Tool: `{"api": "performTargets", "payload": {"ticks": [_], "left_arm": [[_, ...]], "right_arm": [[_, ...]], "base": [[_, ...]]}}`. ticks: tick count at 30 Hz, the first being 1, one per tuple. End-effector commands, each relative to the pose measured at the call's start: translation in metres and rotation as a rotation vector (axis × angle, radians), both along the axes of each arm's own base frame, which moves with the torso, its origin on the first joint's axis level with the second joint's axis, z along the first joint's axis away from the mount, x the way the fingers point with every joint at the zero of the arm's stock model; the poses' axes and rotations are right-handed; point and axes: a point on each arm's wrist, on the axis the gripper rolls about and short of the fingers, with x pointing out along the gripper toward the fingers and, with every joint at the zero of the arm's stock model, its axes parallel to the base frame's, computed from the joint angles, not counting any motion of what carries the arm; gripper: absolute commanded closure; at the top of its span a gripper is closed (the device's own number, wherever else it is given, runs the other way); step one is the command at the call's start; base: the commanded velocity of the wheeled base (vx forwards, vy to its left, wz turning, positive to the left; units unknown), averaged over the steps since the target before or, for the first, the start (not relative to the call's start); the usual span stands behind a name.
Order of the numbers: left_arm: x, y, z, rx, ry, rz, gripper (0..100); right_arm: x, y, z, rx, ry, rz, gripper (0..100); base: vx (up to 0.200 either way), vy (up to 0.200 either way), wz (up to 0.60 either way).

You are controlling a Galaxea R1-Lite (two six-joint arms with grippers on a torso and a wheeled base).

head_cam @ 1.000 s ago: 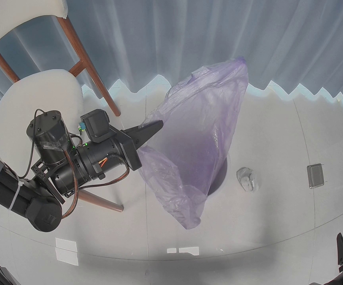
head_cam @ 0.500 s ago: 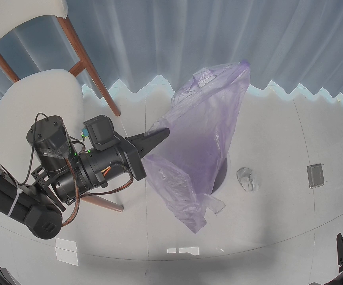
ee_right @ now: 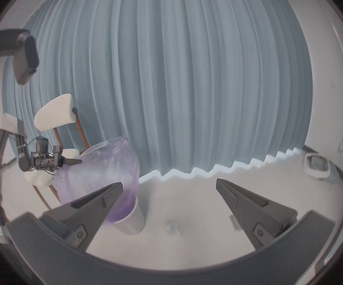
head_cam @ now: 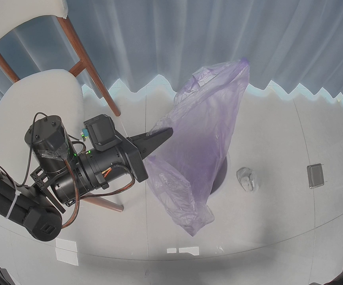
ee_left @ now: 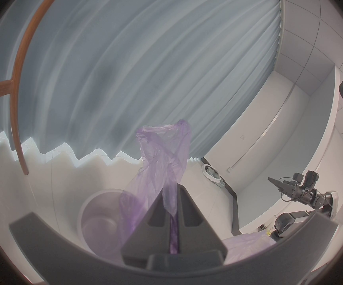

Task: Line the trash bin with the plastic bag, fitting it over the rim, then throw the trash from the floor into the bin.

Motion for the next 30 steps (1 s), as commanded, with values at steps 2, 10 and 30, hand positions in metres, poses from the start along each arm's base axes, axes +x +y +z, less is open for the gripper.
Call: {"api": "performTargets", "payload": {"ticks": [2, 10, 30], "left_arm": [[0.000, 0.001, 0.001, -0.003, -0.004, 0.003, 100], [0.001, 0.002, 0.004, -0.007, -0.010, 0.006, 100], [0.004, 0.012, 0.009, -0.014, -0.022, 0.043, 100]], "right_arm": [[0.035, 0.004, 0.040, 0.130, 0.325, 0.174, 0], [0.072, 0.012, 0.047, 0.156, 0.531, 0.226, 0], [0.198, 0.043, 0.009, 0.199, 0.794, 0.257, 0]], "base": [[0.000, 0.000, 0.00], [0.000, 0.000, 0.00], [0.000, 0.000, 0.00]]}}
